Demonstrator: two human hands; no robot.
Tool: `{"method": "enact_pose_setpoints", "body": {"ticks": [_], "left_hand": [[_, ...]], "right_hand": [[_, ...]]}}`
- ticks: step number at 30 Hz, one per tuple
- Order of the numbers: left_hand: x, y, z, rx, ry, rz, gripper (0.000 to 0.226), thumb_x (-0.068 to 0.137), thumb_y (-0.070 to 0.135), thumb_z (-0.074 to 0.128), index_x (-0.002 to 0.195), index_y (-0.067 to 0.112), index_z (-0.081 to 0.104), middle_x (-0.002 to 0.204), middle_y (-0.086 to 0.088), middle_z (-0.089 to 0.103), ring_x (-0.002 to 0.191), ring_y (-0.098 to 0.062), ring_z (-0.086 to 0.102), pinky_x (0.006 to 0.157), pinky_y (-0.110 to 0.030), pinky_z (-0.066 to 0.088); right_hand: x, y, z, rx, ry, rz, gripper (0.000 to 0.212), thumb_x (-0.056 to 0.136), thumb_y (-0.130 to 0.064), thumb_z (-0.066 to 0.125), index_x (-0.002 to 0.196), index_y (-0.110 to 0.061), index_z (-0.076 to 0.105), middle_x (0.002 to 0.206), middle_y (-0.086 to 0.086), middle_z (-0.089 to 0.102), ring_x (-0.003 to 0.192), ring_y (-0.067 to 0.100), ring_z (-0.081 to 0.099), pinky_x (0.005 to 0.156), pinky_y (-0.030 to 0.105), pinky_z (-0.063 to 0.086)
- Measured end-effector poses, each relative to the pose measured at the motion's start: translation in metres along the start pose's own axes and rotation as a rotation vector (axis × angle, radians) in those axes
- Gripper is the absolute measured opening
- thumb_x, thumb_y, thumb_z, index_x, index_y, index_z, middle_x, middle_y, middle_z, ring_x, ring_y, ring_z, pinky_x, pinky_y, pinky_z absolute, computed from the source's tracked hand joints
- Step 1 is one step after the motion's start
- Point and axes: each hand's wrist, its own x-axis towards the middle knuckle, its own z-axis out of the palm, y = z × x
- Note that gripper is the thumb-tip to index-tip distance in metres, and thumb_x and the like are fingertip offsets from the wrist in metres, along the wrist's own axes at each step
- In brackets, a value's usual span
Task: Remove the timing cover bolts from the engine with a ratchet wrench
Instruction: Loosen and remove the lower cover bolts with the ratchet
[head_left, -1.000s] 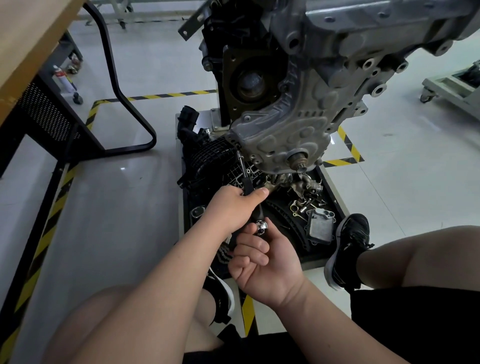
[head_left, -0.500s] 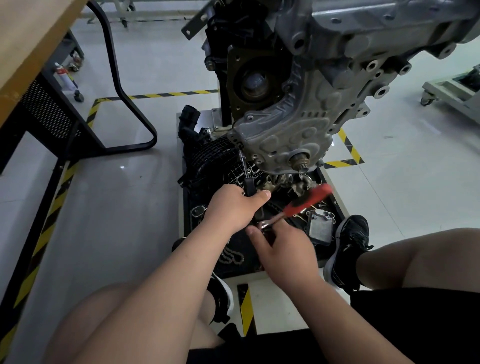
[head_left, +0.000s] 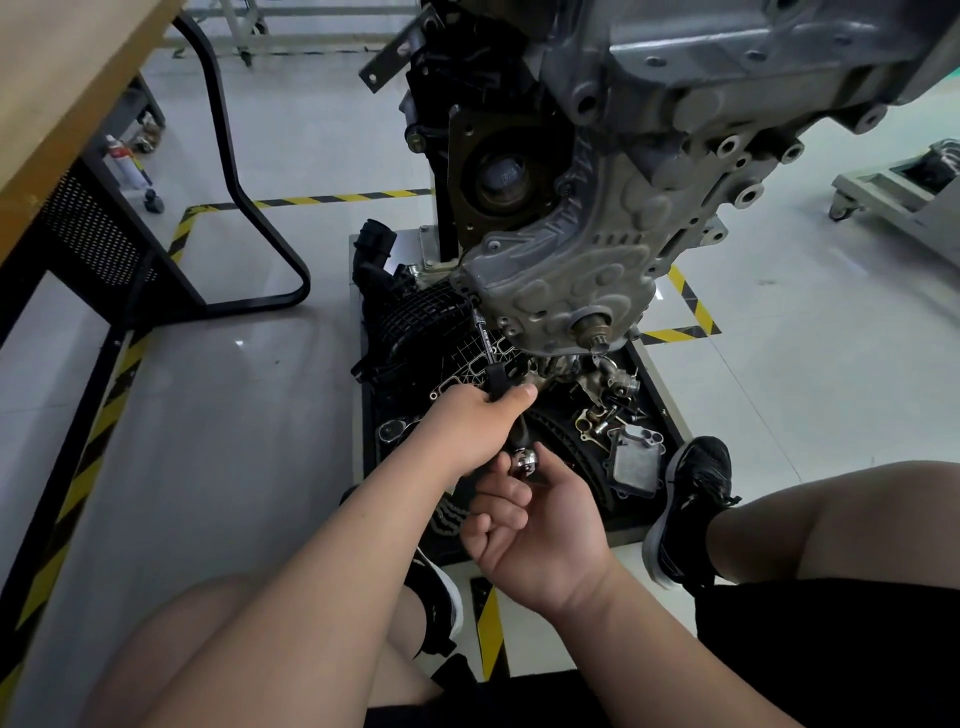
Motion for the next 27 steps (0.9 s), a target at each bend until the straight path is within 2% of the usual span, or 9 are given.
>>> {"method": "enact_pose_setpoints", "body": {"ticks": [6,9,11,13,17,19,20,22,27], "left_hand": [[0.0,-0.002,-0.001,-0.002,0.051,0.039,0.052,0.082,0.061,0.06,0.053,0.019,0.054,0.038,0.013,0.049,0.034,0.0,0.047,0.047,-0.022,0.035],[-0.001,-0.001,-0.001,-0.006,0.078,0.054,0.054,0.081,0.06,0.062,0.046,0.021,0.048,0.036,0.014,0.045,0.032,0.001,0.043,0.048,-0.022,0.032],[-0.001,0.0,-0.001,0.017,0.095,0.053,0.054,0.081,0.059,0.063,0.046,0.021,0.046,0.034,0.015,0.043,0.031,0.001,0.043,0.047,-0.022,0.03],[-0.002,0.0,-0.002,0.079,0.132,0.059,0.055,0.081,0.059,0.063,0.048,0.02,0.043,0.035,0.012,0.042,0.034,-0.002,0.043,0.045,-0.023,0.027],[-0.003,-0.002,0.0,0.194,0.176,0.064,0.05,0.081,0.06,0.063,0.06,0.019,0.044,0.054,0.008,0.044,0.049,-0.008,0.044,0.046,-0.026,0.026],[-0.003,-0.002,0.001,0.229,0.177,0.062,0.05,0.082,0.06,0.062,0.061,0.018,0.044,0.056,0.007,0.045,0.051,-0.009,0.045,0.046,-0.026,0.027],[-0.003,-0.001,0.002,0.241,0.178,0.062,0.051,0.082,0.06,0.061,0.06,0.018,0.043,0.054,0.007,0.044,0.049,-0.01,0.045,0.045,-0.026,0.027],[-0.003,0.0,0.002,0.248,0.176,0.061,0.052,0.082,0.06,0.061,0.059,0.016,0.043,0.052,0.006,0.045,0.048,-0.012,0.046,0.045,-0.026,0.028],[-0.002,-0.001,0.001,0.178,0.15,0.043,0.052,0.082,0.062,0.059,0.065,0.015,0.047,0.058,0.005,0.05,0.058,-0.015,0.053,0.048,-0.027,0.031]], "right_hand": [[-0.002,0.004,0.003,0.038,-0.071,0.055,0.027,0.078,-0.04,0.054,0.068,-0.015,0.054,0.044,-0.007,0.033,0.033,0.011,0.032,0.046,0.023,0.043],[-0.003,0.002,0.003,0.018,-0.052,0.059,0.036,0.081,-0.048,0.053,0.066,-0.015,0.056,0.043,-0.007,0.033,0.032,0.011,0.032,0.045,0.022,0.041],[-0.001,0.003,0.003,-0.077,0.067,0.012,0.048,0.088,-0.056,0.05,0.065,-0.014,0.059,0.044,-0.006,0.032,0.032,0.011,0.03,0.044,0.022,0.04],[0.001,0.005,-0.001,-0.363,0.254,-0.12,0.053,0.093,-0.057,0.047,0.069,-0.012,0.06,0.045,-0.004,0.033,0.034,0.013,0.031,0.046,0.023,0.039],[-0.001,-0.008,-0.01,-1.509,0.546,-0.565,0.049,0.093,-0.056,0.048,0.066,-0.014,0.05,0.049,-0.009,0.046,0.042,0.008,0.044,0.049,0.026,0.035],[-0.004,-0.016,-0.01,-2.01,0.621,-0.623,0.05,0.091,-0.062,0.043,0.064,-0.02,0.046,0.055,-0.007,0.051,0.05,0.008,0.05,0.046,0.027,0.032],[-0.004,-0.019,-0.01,-2.142,0.654,-0.629,0.051,0.091,-0.065,0.041,0.064,-0.022,0.044,0.057,-0.006,0.052,0.052,0.01,0.051,0.046,0.027,0.031],[-0.002,-0.021,-0.009,-2.226,0.687,-0.641,0.052,0.09,-0.067,0.038,0.063,-0.024,0.039,0.057,-0.006,0.05,0.052,0.011,0.049,0.044,0.026,0.029],[0.001,-0.023,-0.01,-2.198,0.66,-0.666,0.054,0.091,-0.065,0.042,0.06,-0.021,0.038,0.053,-0.006,0.046,0.047,0.011,0.045,0.044,0.027,0.027]]}}
